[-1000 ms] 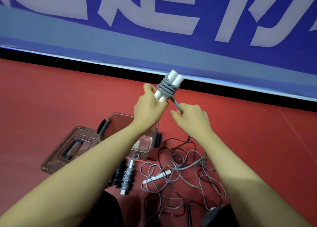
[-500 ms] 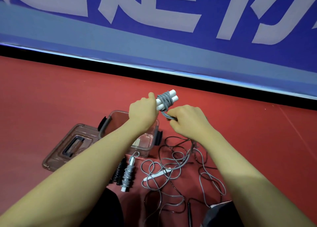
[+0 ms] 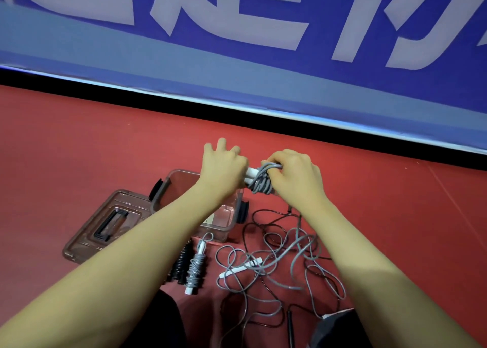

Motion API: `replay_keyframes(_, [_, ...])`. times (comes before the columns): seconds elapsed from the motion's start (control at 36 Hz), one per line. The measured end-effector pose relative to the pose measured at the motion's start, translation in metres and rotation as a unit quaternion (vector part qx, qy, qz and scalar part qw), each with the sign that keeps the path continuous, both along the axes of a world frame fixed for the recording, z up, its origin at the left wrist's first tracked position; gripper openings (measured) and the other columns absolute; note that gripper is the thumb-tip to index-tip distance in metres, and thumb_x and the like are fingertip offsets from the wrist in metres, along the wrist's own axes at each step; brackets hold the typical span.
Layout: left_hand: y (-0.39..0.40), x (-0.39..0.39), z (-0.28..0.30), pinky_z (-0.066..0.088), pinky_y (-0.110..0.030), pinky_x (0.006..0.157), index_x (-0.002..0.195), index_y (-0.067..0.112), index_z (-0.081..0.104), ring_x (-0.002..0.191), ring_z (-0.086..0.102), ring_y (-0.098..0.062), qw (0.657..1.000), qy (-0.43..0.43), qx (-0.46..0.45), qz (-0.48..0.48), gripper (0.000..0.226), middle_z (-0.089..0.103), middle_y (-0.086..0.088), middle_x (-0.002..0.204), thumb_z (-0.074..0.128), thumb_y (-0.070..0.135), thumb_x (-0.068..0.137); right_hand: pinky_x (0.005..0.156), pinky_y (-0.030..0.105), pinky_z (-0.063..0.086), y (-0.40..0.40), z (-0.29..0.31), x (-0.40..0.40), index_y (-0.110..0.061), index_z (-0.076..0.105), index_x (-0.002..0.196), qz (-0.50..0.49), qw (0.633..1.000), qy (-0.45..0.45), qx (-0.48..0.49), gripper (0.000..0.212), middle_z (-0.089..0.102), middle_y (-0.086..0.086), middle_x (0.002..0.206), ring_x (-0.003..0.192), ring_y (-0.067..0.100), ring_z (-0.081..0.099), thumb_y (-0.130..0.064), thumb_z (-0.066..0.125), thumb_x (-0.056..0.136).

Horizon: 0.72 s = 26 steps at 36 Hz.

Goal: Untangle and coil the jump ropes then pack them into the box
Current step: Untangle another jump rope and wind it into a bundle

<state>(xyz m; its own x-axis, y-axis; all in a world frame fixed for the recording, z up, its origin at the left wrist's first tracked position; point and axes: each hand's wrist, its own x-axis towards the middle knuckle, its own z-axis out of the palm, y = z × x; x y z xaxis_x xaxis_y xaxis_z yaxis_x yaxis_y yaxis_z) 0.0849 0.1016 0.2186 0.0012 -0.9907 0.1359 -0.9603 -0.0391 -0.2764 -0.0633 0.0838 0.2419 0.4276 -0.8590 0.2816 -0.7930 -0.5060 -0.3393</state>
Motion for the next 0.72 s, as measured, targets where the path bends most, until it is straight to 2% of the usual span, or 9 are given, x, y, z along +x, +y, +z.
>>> replay_keyframes(0.14, [0.000,-0.004,-0.002,0.029,-0.028,0.064,0.096,0.015,0.061,0.098,0.053,-0.025,0.998,0.031,0.028,-0.042,0.021,0.063,0.000,0.101,0.061,0.034,0.085,0.066,0.033,0.043,-0.003,-0.002,-0.002,-0.022,0.069,0.080,-0.024,0.999,-0.018,0.041,0.018,0.068,0.003,0.083,0.083,0.030,0.059,-0.030,0.057,0.090])
replay_keyframes(0.17, [0.000,-0.003,-0.002,0.029,-0.027,0.062,0.088,0.016,0.063,0.091,0.057,-0.023,0.996,0.035,0.007,-0.085,0.020,0.066,0.000,0.094,0.067,0.033,0.079,0.066,0.032,0.042,-0.004,-0.003,-0.003,-0.022,0.068,0.077,-0.036,0.998,-0.018,0.053,0.017,0.067,0.003,0.081,0.082,0.030,0.058,-0.031,0.058,0.088])
replay_keyframes(0.22, [0.003,-0.001,0.001,0.025,-0.020,0.053,0.058,0.018,0.060,0.060,0.059,-0.020,0.988,0.015,-0.015,-0.154,0.032,0.062,0.003,0.060,0.085,0.032,0.044,0.066,0.030,0.039,-0.007,-0.003,-0.006,-0.021,0.065,0.076,-0.061,0.995,-0.016,0.074,0.014,0.066,0.001,0.081,0.080,0.027,0.056,-0.030,0.060,0.085])
replay_keyframes(0.25, [0.003,0.001,0.002,0.023,-0.017,0.050,0.046,0.018,0.054,0.048,0.054,-0.018,0.984,0.017,-0.028,-0.177,0.040,0.055,0.004,0.048,0.088,0.031,0.028,0.066,0.030,0.037,-0.008,-0.003,-0.008,-0.020,0.064,0.076,-0.070,0.994,-0.015,0.079,0.012,0.065,0.000,0.081,0.080,0.026,0.055,-0.029,0.061,0.083])
replay_keyframes(0.31, [-0.002,0.008,-0.004,0.021,-0.016,0.049,0.041,0.020,0.048,0.043,0.050,-0.017,0.977,0.026,-0.023,-0.209,0.046,0.050,0.007,0.041,0.088,0.030,0.020,0.065,0.030,0.036,-0.010,-0.004,-0.010,-0.018,0.061,0.072,-0.072,0.994,-0.023,0.084,0.017,0.063,-0.001,0.077,0.082,0.025,0.055,-0.032,0.063,0.082])
replay_keyframes(0.42, [0.003,0.005,0.004,0.020,-0.018,0.053,0.045,0.021,0.047,0.051,0.050,-0.016,0.966,0.005,-0.016,-0.257,0.049,0.049,0.010,0.044,0.090,0.036,0.025,0.070,0.033,0.040,-0.013,-0.004,-0.013,-0.016,0.056,0.068,-0.052,0.994,-0.037,0.091,0.036,0.056,-0.003,0.063,0.077,0.025,0.052,-0.047,0.067,0.082])
replay_keyframes(0.56, [0.004,0.006,0.003,0.023,-0.021,0.055,0.052,0.019,0.049,0.058,0.049,-0.017,0.941,0.062,-0.071,-0.326,0.040,0.048,0.009,0.049,0.085,0.031,0.041,0.084,0.033,0.033,-0.015,-0.007,-0.020,-0.016,0.049,0.062,-0.036,0.997,-0.010,0.074,0.043,0.043,-0.005,0.049,0.065,0.023,0.042,-0.050,0.063,0.084])
replay_keyframes(0.64, [0.003,0.006,0.000,0.025,-0.023,0.054,0.059,0.016,0.048,0.066,0.037,-0.016,0.906,0.127,-0.130,-0.382,0.026,0.049,0.005,0.054,0.062,0.036,0.068,0.080,0.031,0.028,-0.016,-0.009,-0.020,-0.015,0.041,0.056,-0.022,0.998,-0.014,0.056,0.052,0.037,-0.004,0.045,0.055,0.018,0.037,-0.054,0.060,0.085])
replay_keyframes(0.72, [0.003,0.006,0.000,0.033,-0.027,0.050,0.064,0.010,0.052,0.066,0.031,-0.014,0.892,0.192,-0.164,-0.374,0.033,0.049,-0.001,0.059,0.053,0.040,0.079,0.072,0.030,0.025,-0.019,-0.009,-0.023,-0.015,0.030,0.053,-0.017,0.998,-0.033,0.044,0.056,0.031,0.000,0.044,0.055,0.025,0.029,-0.046,0.061,0.088])
